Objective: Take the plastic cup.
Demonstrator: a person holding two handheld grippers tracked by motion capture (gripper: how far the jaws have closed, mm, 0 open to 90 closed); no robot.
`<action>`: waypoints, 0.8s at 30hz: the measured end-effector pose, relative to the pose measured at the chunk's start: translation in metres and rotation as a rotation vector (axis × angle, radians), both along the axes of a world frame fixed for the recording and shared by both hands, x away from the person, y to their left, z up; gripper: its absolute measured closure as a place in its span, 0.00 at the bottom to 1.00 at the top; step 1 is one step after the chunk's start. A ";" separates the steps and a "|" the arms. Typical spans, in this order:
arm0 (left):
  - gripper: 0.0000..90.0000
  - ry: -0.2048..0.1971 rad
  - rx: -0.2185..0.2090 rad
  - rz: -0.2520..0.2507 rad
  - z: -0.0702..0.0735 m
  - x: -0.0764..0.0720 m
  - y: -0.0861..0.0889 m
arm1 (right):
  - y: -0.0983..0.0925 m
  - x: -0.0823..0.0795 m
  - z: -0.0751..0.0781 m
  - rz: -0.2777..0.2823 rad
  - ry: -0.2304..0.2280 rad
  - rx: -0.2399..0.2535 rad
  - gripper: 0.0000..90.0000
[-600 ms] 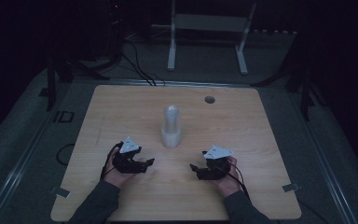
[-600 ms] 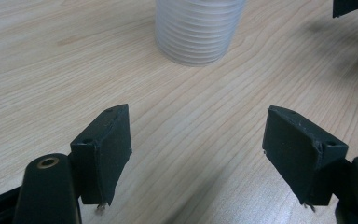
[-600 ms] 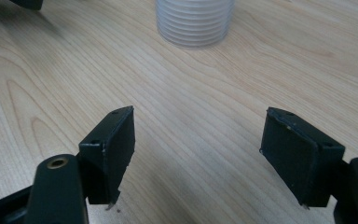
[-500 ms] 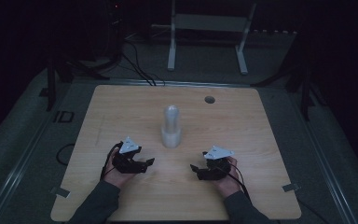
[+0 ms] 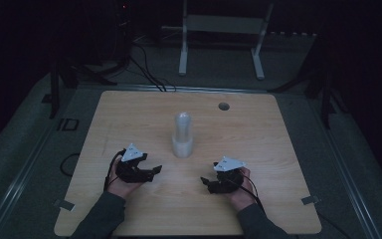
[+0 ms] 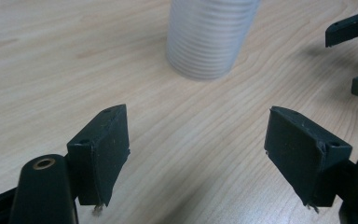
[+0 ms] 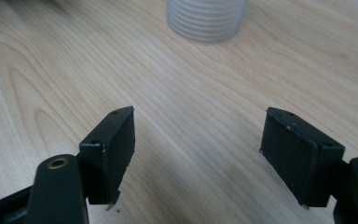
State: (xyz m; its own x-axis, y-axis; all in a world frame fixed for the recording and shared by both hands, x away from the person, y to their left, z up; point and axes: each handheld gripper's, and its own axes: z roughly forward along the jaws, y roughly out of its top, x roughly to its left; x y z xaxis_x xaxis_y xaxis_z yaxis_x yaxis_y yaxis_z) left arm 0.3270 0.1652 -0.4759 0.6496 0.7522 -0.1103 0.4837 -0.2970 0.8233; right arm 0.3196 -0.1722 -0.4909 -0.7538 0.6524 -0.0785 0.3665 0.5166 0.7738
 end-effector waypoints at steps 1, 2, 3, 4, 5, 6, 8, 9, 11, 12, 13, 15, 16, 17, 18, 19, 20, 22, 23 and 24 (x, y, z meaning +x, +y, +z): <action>0.25 -0.004 -0.008 -0.002 0.003 0.000 0.001 | 0.001 0.000 0.001 0.001 0.002 0.003 0.29; 0.26 -0.008 -0.018 -0.005 0.005 0.000 0.001 | 0.003 -0.001 0.005 0.009 -0.009 0.001 0.29; 0.26 -0.011 -0.021 -0.011 0.007 0.000 0.001 | 0.003 -0.001 0.005 0.009 -0.009 0.001 0.29; 0.26 -0.014 -0.025 -0.012 0.009 -0.001 0.001 | 0.003 -0.001 0.007 0.011 -0.014 0.005 0.29; 0.26 -0.018 -0.024 -0.015 0.011 0.000 0.002 | 0.004 -0.001 0.010 0.013 -0.013 0.011 0.29; 0.27 -0.020 -0.024 -0.016 0.013 0.000 0.001 | 0.005 0.000 0.011 0.020 -0.012 0.014 0.29; 0.27 -0.032 -0.014 -0.025 0.018 0.001 0.000 | 0.009 0.003 0.019 0.031 -0.023 0.012 0.30; 0.27 -0.038 -0.011 -0.031 0.021 0.003 0.000 | 0.009 0.003 0.019 0.031 -0.023 0.012 0.30; 0.27 -0.045 -0.016 -0.038 0.025 0.006 -0.001 | 0.012 0.005 0.023 0.036 -0.029 0.013 0.30; 0.27 -0.047 -0.015 -0.041 0.027 0.007 -0.002 | 0.013 0.007 0.025 0.036 -0.034 0.015 0.30; 0.27 -0.052 -0.010 -0.046 0.030 0.010 -0.003 | 0.014 0.007 0.027 0.034 -0.035 0.022 0.30; 0.27 -0.059 -0.004 -0.056 0.034 0.013 -0.004 | 0.015 0.011 0.030 0.037 -0.036 0.037 0.30; 0.27 -0.061 -0.008 -0.056 0.035 0.015 -0.004 | 0.016 0.013 0.031 0.035 -0.036 0.040 0.30; 0.27 -0.063 -0.009 -0.061 0.037 0.017 -0.004 | 0.016 0.016 0.033 0.032 -0.034 0.049 0.30; 0.27 -0.065 -0.011 -0.064 0.040 0.019 -0.005 | 0.017 0.018 0.034 0.029 -0.031 0.062 0.30; 0.27 -0.066 -0.012 -0.066 0.042 0.021 -0.006 | 0.017 0.021 0.035 0.024 -0.029 0.070 0.30; 0.27 -0.070 -0.010 -0.070 0.045 0.023 -0.006 | 0.018 0.023 0.037 0.022 -0.033 0.075 0.30; 0.27 -0.073 -0.009 -0.073 0.047 0.024 -0.007 | 0.019 0.025 0.038 0.020 -0.032 0.078 0.30; 0.28 -0.082 -0.007 -0.079 0.053 0.028 -0.009 | 0.022 0.029 0.040 0.023 -0.038 0.090 0.35; 0.28 -0.087 -0.007 -0.084 0.055 0.029 -0.010 | 0.022 0.029 0.040 0.023 -0.038 0.090 0.35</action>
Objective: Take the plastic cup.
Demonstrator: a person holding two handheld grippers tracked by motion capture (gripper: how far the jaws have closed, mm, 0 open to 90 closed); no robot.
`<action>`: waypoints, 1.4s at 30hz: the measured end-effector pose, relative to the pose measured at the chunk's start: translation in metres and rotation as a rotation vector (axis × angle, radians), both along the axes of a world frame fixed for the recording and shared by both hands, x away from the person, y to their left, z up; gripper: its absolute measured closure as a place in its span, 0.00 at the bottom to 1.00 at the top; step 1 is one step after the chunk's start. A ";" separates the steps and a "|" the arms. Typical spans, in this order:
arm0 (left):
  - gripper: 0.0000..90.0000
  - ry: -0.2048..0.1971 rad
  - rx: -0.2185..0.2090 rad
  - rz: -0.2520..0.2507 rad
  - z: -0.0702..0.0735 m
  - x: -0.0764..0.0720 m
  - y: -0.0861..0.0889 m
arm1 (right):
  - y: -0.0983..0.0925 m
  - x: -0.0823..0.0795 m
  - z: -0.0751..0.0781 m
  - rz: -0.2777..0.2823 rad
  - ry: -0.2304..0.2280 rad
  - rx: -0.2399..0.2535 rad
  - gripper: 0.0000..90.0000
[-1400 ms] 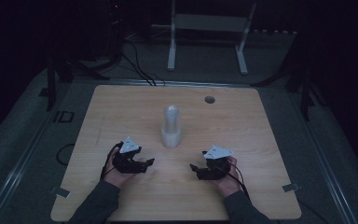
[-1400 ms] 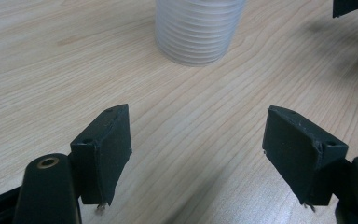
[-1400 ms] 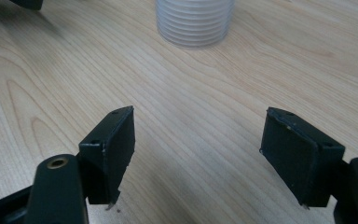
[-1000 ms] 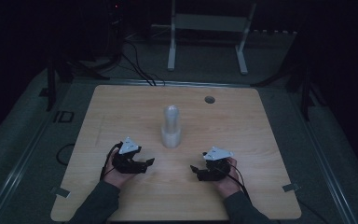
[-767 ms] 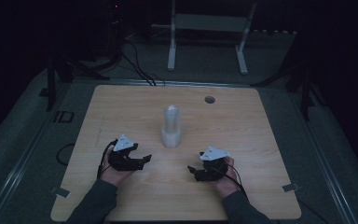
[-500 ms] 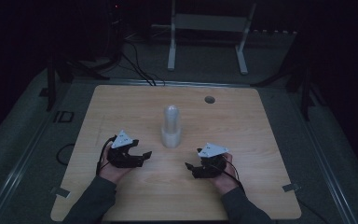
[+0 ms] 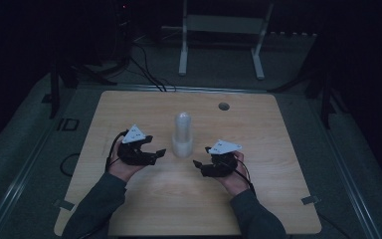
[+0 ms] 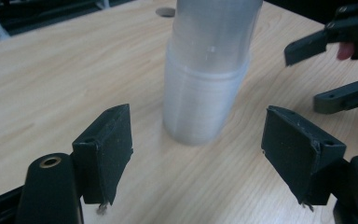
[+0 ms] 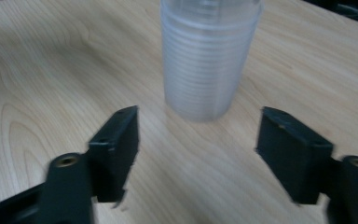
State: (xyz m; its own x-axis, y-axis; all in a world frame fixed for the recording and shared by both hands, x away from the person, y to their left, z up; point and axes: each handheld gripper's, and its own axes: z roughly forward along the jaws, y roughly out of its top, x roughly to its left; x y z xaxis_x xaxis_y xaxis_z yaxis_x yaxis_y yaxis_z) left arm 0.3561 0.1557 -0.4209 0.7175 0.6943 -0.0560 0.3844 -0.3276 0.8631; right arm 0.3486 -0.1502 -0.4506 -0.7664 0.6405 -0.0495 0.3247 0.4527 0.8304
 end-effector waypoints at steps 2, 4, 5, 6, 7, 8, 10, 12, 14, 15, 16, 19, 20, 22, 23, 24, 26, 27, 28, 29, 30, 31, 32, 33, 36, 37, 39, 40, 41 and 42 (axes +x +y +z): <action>0.28 -0.006 -0.004 -0.006 0.004 0.002 -0.002 | 0.002 0.003 0.001 -0.005 -0.003 0.004 0.35; 0.28 -0.014 -0.001 -0.010 0.007 0.004 -0.004 | 0.004 0.006 0.002 -0.003 0.000 0.006 0.35; 0.28 -0.017 0.001 -0.013 0.008 0.006 -0.005 | 0.004 0.006 0.002 -0.003 0.000 0.006 0.35; 0.28 -0.019 -0.001 -0.017 0.010 0.007 -0.005 | 0.007 0.009 0.003 -0.004 0.000 0.013 0.35; 0.28 -0.022 -0.002 -0.018 0.011 0.008 -0.006 | 0.008 0.011 0.003 -0.002 0.002 0.014 0.35; 0.28 -0.025 -0.004 -0.020 0.013 0.010 -0.007 | 0.010 0.012 0.004 -0.007 0.004 0.015 0.34; 0.28 -0.030 -0.007 -0.025 0.016 0.012 -0.009 | 0.012 0.013 0.004 -0.016 0.004 0.014 0.32; 0.28 -0.035 -0.015 -0.028 0.019 0.013 -0.011 | 0.016 0.016 0.005 -0.016 0.005 0.003 0.29; 0.28 -0.040 -0.020 -0.029 0.022 0.014 -0.014 | 0.020 0.019 0.005 -0.013 0.000 0.000 0.29; 0.28 -0.042 -0.021 -0.031 0.023 0.014 -0.015 | 0.022 0.022 0.006 -0.011 0.001 0.001 0.29; 0.28 -0.043 -0.018 -0.033 0.024 0.015 -0.016 | 0.022 0.022 0.006 -0.011 0.001 0.001 0.29; 0.28 -0.048 -0.017 -0.033 0.028 0.017 -0.019 | 0.026 0.027 0.006 -0.012 0.003 0.011 0.27; 0.27 -0.052 -0.017 -0.036 0.029 0.019 -0.020 | 0.027 0.028 0.006 -0.014 0.006 0.012 0.27; 0.27 -0.057 -0.024 -0.039 0.031 0.021 -0.022 | 0.030 0.031 0.006 -0.015 -0.001 0.006 0.24; 0.26 -0.059 -0.024 -0.039 0.032 0.023 -0.023 | 0.031 0.032 0.006 -0.020 -0.005 0.004 0.22; 0.25 -0.060 -0.028 -0.038 0.033 0.024 -0.024 | 0.032 0.035 0.005 -0.020 0.006 0.011 0.21; 0.25 -0.059 -0.027 -0.041 0.034 0.028 -0.027 | 0.032 0.036 0.005 -0.020 0.012 0.014 0.21; 0.25 -0.058 -0.025 -0.043 0.034 0.030 -0.028 | 0.033 0.038 0.004 -0.018 0.015 0.016 0.21; 0.24 -0.057 -0.022 -0.044 0.035 0.032 -0.030 | 0.033 0.039 0.003 -0.017 0.017 0.018 0.21; 0.24 -0.059 -0.015 -0.047 0.035 0.034 -0.032 | 0.033 0.039 0.003 -0.017 0.017 0.018 0.21; 0.24 -0.060 -0.005 -0.051 0.035 0.036 -0.034 | 0.033 0.040 0.002 -0.017 0.020 0.020 0.21; 0.23 -0.060 0.001 -0.054 0.036 0.037 -0.036 | 0.033 0.040 0.002 -0.017 0.023 0.022 0.21; 0.23 -0.059 0.006 -0.057 0.037 0.039 -0.037 | 0.033 0.040 0.002 -0.016 0.022 0.022 0.20; 0.23 -0.061 0.008 -0.060 0.037 0.040 -0.039 | 0.033 0.040 0.001 -0.013 0.020 0.021 0.20; 0.23 -0.066 0.010 -0.068 0.041 0.043 -0.043 | 0.034 0.041 0.001 -0.011 0.020 0.020 0.19; 0.23 -0.069 0.012 -0.070 0.042 0.044 -0.045 | 0.034 0.041 0.001 -0.011 0.020 0.021 0.19; 0.23 -0.075 0.030 -0.074 0.044 0.046 -0.050 | 0.034 0.042 0.002 -0.010 0.021 0.020 0.19; 0.23 -0.076 0.031 -0.077 0.045 0.048 -0.051 | 0.035 0.042 0.002 -0.010 0.023 0.017 0.19; 0.23 -0.076 0.028 -0.079 0.046 0.049 -0.053 | 0.035 0.042 0.002 -0.010 0.023 0.017 0.19; 0.23 -0.080 0.028 -0.083 0.047 0.050 -0.054 | 0.035 0.043 0.002 -0.007 0.022 0.015 0.19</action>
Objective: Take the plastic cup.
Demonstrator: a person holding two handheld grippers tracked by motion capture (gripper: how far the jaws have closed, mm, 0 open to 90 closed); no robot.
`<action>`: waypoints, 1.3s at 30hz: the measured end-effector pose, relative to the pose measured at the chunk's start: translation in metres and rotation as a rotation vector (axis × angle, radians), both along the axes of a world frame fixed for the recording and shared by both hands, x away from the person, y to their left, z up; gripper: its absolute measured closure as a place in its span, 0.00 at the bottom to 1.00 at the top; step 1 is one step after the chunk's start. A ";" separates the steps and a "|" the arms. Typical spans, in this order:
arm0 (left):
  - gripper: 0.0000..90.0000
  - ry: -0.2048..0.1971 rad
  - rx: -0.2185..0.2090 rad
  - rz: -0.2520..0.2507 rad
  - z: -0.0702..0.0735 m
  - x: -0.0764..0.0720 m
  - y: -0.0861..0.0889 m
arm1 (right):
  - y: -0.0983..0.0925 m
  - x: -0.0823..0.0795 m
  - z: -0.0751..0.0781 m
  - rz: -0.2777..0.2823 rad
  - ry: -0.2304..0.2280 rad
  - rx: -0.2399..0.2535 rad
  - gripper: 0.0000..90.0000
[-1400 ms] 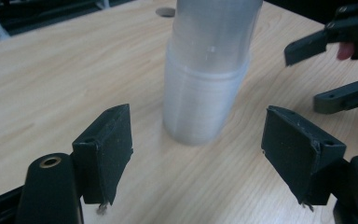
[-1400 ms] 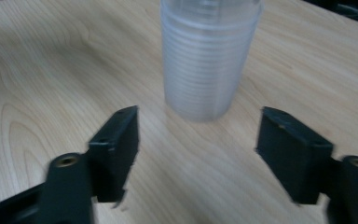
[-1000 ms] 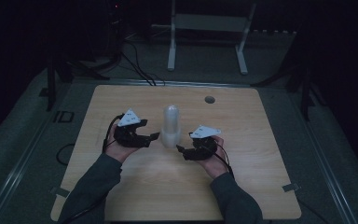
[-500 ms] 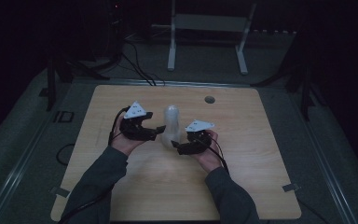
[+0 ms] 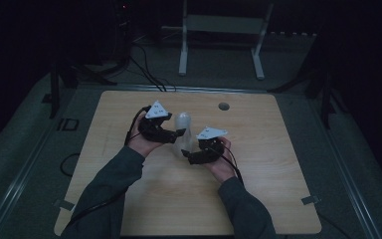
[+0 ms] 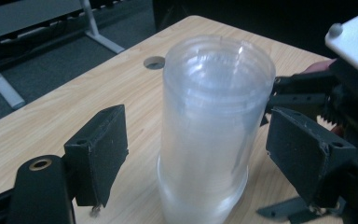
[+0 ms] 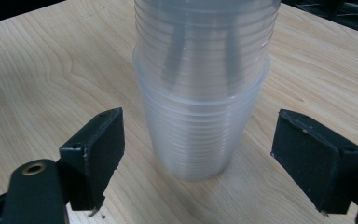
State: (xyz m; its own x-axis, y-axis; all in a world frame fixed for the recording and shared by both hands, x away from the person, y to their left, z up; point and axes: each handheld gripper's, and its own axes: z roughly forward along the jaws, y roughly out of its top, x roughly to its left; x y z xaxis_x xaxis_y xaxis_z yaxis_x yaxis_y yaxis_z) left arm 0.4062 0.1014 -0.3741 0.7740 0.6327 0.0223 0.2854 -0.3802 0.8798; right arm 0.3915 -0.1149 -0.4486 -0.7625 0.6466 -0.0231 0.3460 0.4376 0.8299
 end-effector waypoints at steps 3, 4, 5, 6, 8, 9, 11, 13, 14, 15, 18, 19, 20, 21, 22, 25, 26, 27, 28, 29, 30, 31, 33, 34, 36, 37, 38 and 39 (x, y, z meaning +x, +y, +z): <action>0.23 -0.002 -0.010 -0.008 0.002 0.003 -0.004 | 0.001 0.001 0.000 0.002 0.003 0.008 0.19; 0.23 -0.001 -0.018 -0.012 0.003 0.004 -0.005 | 0.001 0.001 0.000 0.003 0.003 0.006 0.19; 0.23 -0.001 -0.022 -0.012 0.003 0.005 -0.006 | 0.002 0.002 -0.001 0.005 0.002 0.004 0.19; 0.23 -0.001 -0.024 -0.014 0.003 0.006 -0.007 | 0.002 0.002 -0.001 0.006 0.003 0.004 0.19; 0.23 0.003 -0.030 -0.015 0.003 0.008 -0.009 | 0.002 0.002 -0.001 0.003 0.005 0.007 0.19; 0.23 0.003 -0.039 -0.013 0.003 0.008 -0.010 | 0.002 0.003 -0.001 0.001 0.007 0.009 0.19; 0.23 0.003 -0.049 -0.013 0.003 0.010 -0.012 | 0.002 0.003 -0.001 -0.003 0.011 0.014 0.19; 0.23 0.009 -0.060 -0.004 0.001 0.012 -0.013 | 0.001 0.004 -0.001 -0.006 0.017 0.024 0.19; 0.23 0.010 -0.058 -0.002 0.001 0.013 -0.013 | 0.001 0.005 -0.001 -0.005 0.021 0.027 0.19; 0.24 0.013 -0.062 0.000 0.000 0.014 -0.014 | 0.001 0.005 -0.001 -0.005 0.022 0.027 0.19; 0.26 0.017 -0.062 0.003 -0.001 0.015 -0.015 | 0.002 0.005 -0.001 -0.003 0.023 0.029 0.19; 0.28 0.017 -0.063 0.002 -0.001 0.015 -0.015 | 0.002 0.005 -0.001 -0.001 0.024 0.029 0.19; 0.30 0.016 -0.064 0.000 -0.001 0.015 -0.015 | 0.002 0.006 -0.001 0.000 0.024 0.028 0.19; 0.32 0.012 -0.066 0.001 0.000 0.014 -0.015 | 0.002 0.006 -0.001 0.000 0.024 0.026 0.19; 0.35 0.010 -0.063 0.003 0.000 0.013 -0.015 | 0.003 0.006 -0.001 0.001 0.024 0.027 0.19; 0.40 0.008 -0.066 -0.006 0.003 0.012 -0.015 | 0.003 0.007 -0.001 0.002 0.023 0.032 0.19; 0.41 0.007 -0.062 -0.007 0.004 0.012 -0.015 | 0.004 0.007 -0.001 0.003 0.023 0.034 0.19; 0.41 0.005 -0.062 -0.009 0.005 0.012 -0.015 | 0.004 0.007 0.000 0.003 0.023 0.034 0.19; 0.41 0.004 -0.066 -0.013 0.006 0.012 -0.015 | 0.005 0.007 0.000 0.004 0.020 0.034 0.19; 0.41 0.002 -0.068 -0.014 0.007 0.011 -0.015 | 0.006 0.007 0.001 0.004 0.020 0.035 0.19; 0.42 0.002 -0.073 -0.014 0.008 0.011 -0.014 | 0.006 0.008 0.002 0.002 0.022 0.036 0.19; 0.42 0.002 -0.073 -0.016 0.009 0.011 -0.014 | 0.007 0.008 0.002 0.003 0.018 0.038 0.19; 0.42 0.000 -0.078 -0.018 0.011 0.011 -0.014 | 0.008 0.010 0.003 0.005 0.018 0.037 0.19; 0.43 0.001 -0.081 -0.021 0.012 0.011 -0.013 | 0.009 0.010 0.004 0.004 0.016 0.037 0.19; 0.44 0.002 -0.087 -0.024 0.015 0.011 -0.012 | 0.010 0.011 0.005 0.005 0.015 0.040 0.19; 0.44 0.001 -0.092 -0.024 0.016 0.011 -0.012 | 0.011 0.012 0.005 0.002 0.017 0.039 0.19; 0.44 0.001 -0.097 -0.023 0.017 0.010 -0.011 | 0.012 0.012 0.006 0.001 0.015 0.039 0.19; 0.44 0.000 -0.102 -0.023 0.019 0.011 -0.010 | 0.012 0.013 0.006 0.000 0.013 0.041 0.19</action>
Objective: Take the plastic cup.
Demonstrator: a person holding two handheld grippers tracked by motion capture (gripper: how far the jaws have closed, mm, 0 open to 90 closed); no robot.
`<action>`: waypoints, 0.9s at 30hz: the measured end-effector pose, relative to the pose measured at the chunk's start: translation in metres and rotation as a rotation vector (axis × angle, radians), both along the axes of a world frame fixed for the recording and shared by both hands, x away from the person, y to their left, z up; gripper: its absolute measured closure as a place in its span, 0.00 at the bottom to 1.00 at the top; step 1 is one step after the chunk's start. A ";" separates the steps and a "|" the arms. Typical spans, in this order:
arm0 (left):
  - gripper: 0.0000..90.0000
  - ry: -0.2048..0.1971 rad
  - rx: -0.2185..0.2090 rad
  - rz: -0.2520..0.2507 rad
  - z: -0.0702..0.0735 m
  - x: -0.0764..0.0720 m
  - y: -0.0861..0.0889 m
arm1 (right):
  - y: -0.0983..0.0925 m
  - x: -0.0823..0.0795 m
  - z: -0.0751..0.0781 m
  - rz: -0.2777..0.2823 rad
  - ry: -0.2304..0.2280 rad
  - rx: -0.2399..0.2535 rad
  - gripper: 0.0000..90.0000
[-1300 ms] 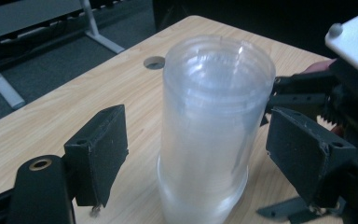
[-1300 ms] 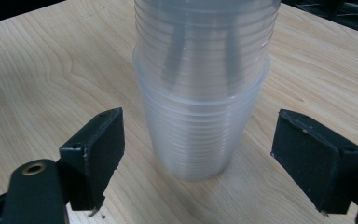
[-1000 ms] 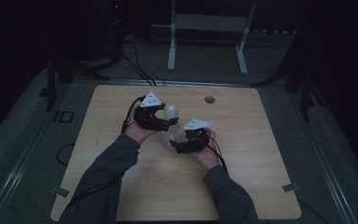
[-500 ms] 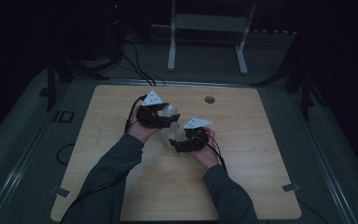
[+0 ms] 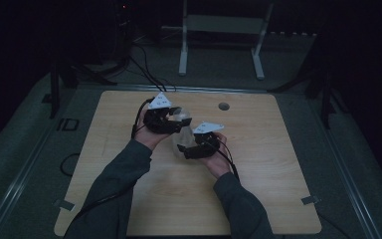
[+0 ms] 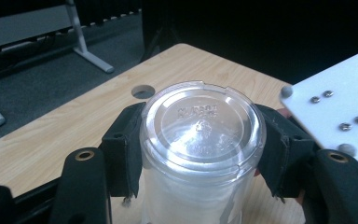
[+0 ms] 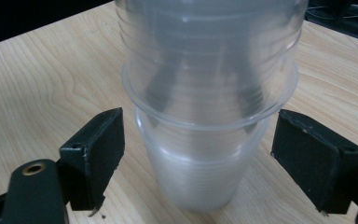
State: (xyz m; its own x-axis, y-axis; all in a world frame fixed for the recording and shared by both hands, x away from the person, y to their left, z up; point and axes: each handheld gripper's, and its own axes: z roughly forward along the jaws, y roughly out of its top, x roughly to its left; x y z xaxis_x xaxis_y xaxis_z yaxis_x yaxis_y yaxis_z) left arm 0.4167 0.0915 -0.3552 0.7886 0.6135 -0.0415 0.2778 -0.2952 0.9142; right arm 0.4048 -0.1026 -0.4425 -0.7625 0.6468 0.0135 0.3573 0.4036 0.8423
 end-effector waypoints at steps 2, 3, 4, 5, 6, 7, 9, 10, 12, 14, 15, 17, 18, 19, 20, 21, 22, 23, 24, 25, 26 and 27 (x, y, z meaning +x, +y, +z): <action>0.44 0.001 -0.010 -0.001 0.003 0.000 0.002 | 0.000 0.001 0.000 0.000 0.002 0.004 0.19; 0.45 0.000 -0.012 0.000 0.004 0.000 0.003 | 0.002 0.002 0.001 0.000 0.000 0.003 0.20; 0.45 0.001 -0.014 0.002 0.005 0.000 0.003 | 0.002 0.002 0.001 0.001 -0.001 0.002 0.22; 0.45 0.001 -0.013 0.005 0.006 0.000 0.003 | 0.002 0.003 0.000 0.001 0.000 0.000 0.22; 0.45 0.000 -0.013 0.005 0.007 0.000 0.003 | 0.002 0.003 0.000 -0.004 0.000 -0.007 0.22; 0.45 -0.002 -0.015 0.003 0.008 -0.001 0.003 | 0.003 0.003 -0.001 -0.008 -0.001 -0.013 0.22; 0.45 -0.003 -0.014 0.002 0.010 -0.001 0.003 | 0.003 0.003 -0.002 -0.009 0.001 -0.014 0.22; 0.45 -0.005 -0.015 0.000 0.011 -0.001 0.003 | 0.003 0.002 -0.002 -0.011 0.001 -0.014 0.22; 0.45 -0.004 -0.018 -0.001 0.013 -0.001 0.003 | 0.003 0.002 -0.001 -0.010 0.001 -0.014 0.23; 0.45 -0.005 -0.017 0.002 0.017 -0.001 0.003 | 0.003 0.003 -0.001 0.000 0.005 -0.020 0.25; 0.45 -0.005 -0.017 0.002 0.017 -0.001 0.003 | 0.003 0.003 -0.001 0.001 0.005 -0.021 0.25; 0.45 -0.006 -0.021 0.000 0.020 -0.002 0.004 | 0.002 0.003 0.000 0.002 0.006 -0.020 0.25; 0.45 -0.008 -0.020 -0.002 0.022 -0.002 0.004 | 0.002 0.002 0.000 0.003 0.008 -0.020 0.25; 0.45 -0.008 -0.020 -0.002 0.022 -0.002 0.004 | 0.002 0.002 0.000 0.003 0.008 -0.020 0.25; 0.45 -0.013 -0.025 -0.004 0.025 -0.003 0.005 | 0.000 0.002 -0.001 0.009 0.010 -0.020 0.24; 0.45 -0.013 -0.029 -0.004 0.027 -0.003 0.005 | 0.000 0.001 0.000 0.012 0.011 -0.023 0.24; 0.45 -0.014 -0.031 -0.004 0.028 -0.004 0.005 | 0.000 0.000 0.000 0.014 0.009 -0.028 0.24; 0.46 -0.014 -0.033 -0.004 0.029 -0.004 0.005 | -0.001 0.000 0.000 0.018 0.004 -0.032 0.24; 0.45 -0.015 -0.033 -0.006 0.030 -0.004 0.006 | -0.002 -0.001 0.001 0.020 0.001 -0.034 0.24; 0.45 -0.015 -0.035 -0.007 0.031 -0.005 0.006 | -0.002 -0.002 0.002 0.018 0.000 -0.032 0.24; 0.46 -0.015 -0.035 -0.008 0.032 -0.005 0.006 | -0.003 -0.002 0.002 0.018 -0.005 -0.032 0.24; 0.46 -0.017 -0.037 -0.008 0.033 -0.005 0.006 | -0.004 -0.003 0.003 0.016 -0.004 -0.028 0.24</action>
State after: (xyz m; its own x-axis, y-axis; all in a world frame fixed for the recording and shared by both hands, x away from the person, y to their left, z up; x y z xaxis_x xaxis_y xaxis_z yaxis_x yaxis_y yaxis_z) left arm 0.4113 0.0978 -0.3217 0.7945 0.6052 -0.0505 0.2599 -0.2638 0.9289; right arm 0.4022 -0.1068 -0.4394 -0.7730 0.6344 -0.0072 0.3474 0.4328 0.8319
